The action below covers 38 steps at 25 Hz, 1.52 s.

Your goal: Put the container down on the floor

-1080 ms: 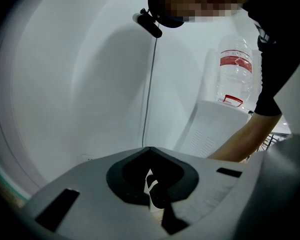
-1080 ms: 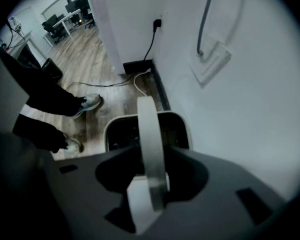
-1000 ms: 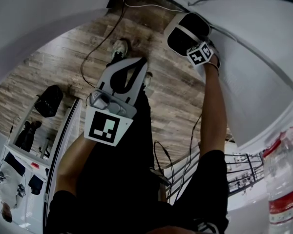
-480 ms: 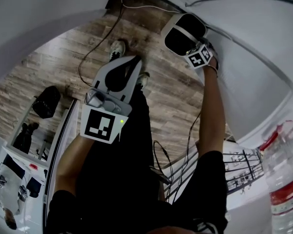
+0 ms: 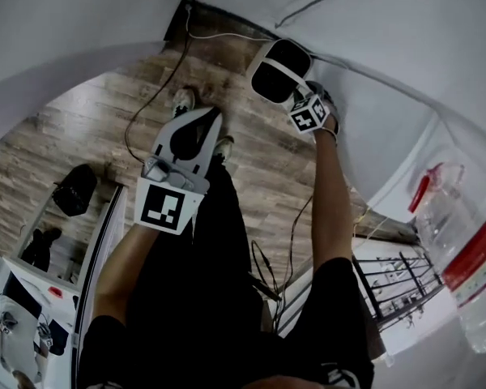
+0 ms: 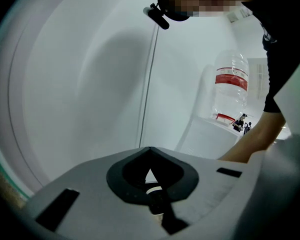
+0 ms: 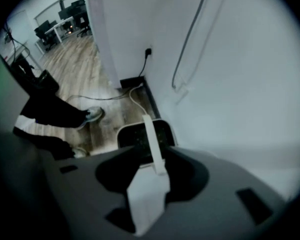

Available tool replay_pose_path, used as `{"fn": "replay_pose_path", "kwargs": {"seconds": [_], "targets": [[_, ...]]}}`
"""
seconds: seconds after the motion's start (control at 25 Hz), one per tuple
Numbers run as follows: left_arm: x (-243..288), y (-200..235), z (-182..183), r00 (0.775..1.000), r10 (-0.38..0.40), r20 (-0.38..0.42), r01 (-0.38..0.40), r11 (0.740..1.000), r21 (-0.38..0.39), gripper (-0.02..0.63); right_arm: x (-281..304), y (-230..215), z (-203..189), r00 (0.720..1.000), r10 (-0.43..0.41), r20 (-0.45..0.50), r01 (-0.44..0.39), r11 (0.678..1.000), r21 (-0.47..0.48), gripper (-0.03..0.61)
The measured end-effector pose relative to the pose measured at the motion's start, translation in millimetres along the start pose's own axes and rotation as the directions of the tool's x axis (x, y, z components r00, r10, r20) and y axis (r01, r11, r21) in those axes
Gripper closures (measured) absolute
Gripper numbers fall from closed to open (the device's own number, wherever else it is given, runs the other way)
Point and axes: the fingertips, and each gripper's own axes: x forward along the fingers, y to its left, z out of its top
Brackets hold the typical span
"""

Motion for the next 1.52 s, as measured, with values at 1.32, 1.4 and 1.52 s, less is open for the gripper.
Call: {"fn": "replay_pose_path", "kwargs": {"seconds": [1.32, 1.4, 1.52], "targets": [[-92.6, -143.6, 161.5, 0.981, -0.191, 0.036, 0.183, 0.971, 0.156, 0.588, -406.0, 3.8, 19.7, 0.813, -0.340, 0.472, -0.267, 0.504, 0.821, 0.529], [-96.3, -153.6, 168.6, 0.977, -0.207, 0.046, 0.197, 0.966, 0.170, 0.588, -429.1, 2.8, 18.2, 0.790, -0.377, 0.484, -0.269, 0.495, 0.826, 0.529], [-103.4, -165.6, 186.3, 0.976, -0.199, 0.085, 0.177, 0.960, 0.216, 0.588, -465.0, 4.1, 21.1, 0.743, -0.430, 0.513, -0.273, 0.505, 0.819, 0.537]]}}
